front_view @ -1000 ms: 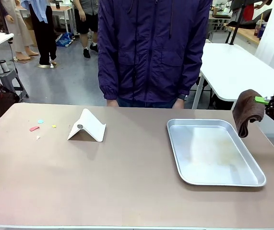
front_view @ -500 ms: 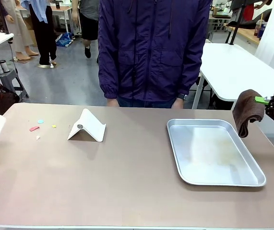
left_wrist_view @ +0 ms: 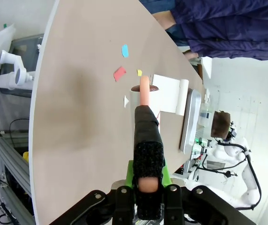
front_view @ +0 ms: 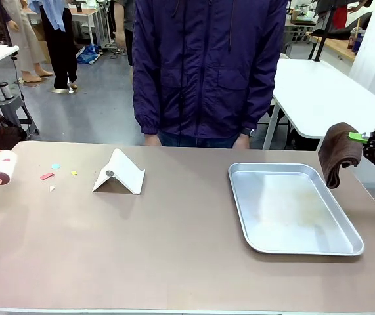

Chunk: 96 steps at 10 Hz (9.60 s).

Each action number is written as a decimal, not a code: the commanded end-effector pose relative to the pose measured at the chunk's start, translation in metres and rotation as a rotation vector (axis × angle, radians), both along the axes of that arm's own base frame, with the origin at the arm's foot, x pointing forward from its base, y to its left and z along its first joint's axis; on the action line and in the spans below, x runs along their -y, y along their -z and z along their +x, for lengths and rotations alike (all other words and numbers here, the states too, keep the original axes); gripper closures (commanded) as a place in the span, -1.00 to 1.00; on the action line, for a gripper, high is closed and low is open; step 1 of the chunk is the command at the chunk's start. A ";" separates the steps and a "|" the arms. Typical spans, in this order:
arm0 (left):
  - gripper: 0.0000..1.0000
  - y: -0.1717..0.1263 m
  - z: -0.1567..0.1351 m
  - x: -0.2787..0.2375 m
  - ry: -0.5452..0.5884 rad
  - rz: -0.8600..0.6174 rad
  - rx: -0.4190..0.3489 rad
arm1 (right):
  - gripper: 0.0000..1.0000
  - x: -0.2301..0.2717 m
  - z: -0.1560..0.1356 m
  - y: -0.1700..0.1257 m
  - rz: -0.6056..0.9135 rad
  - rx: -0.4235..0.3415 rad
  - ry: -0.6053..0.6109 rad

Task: Clean the surface of the table.
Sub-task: Clean the area not pointed to by the person, then return the Lint Roller and towel to their original positions.

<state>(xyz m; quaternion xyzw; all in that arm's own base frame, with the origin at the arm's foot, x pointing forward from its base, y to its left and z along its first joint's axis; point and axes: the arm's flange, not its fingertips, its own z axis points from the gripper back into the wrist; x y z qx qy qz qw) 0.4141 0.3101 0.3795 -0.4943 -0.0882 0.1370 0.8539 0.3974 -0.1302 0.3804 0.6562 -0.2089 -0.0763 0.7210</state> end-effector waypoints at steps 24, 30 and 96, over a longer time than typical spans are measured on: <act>0.55 0.047 0.091 0.100 0.062 0.258 -0.141 | 0.83 -0.001 0.003 -0.007 0.029 0.000 0.005; 0.55 0.038 0.119 0.150 0.013 0.203 -0.110 | 0.83 -0.001 0.003 -0.007 0.029 0.000 0.005; 0.55 -0.179 -0.004 0.373 0.291 0.345 0.039 | 0.83 -0.379 0.048 -0.021 -0.406 0.235 -0.344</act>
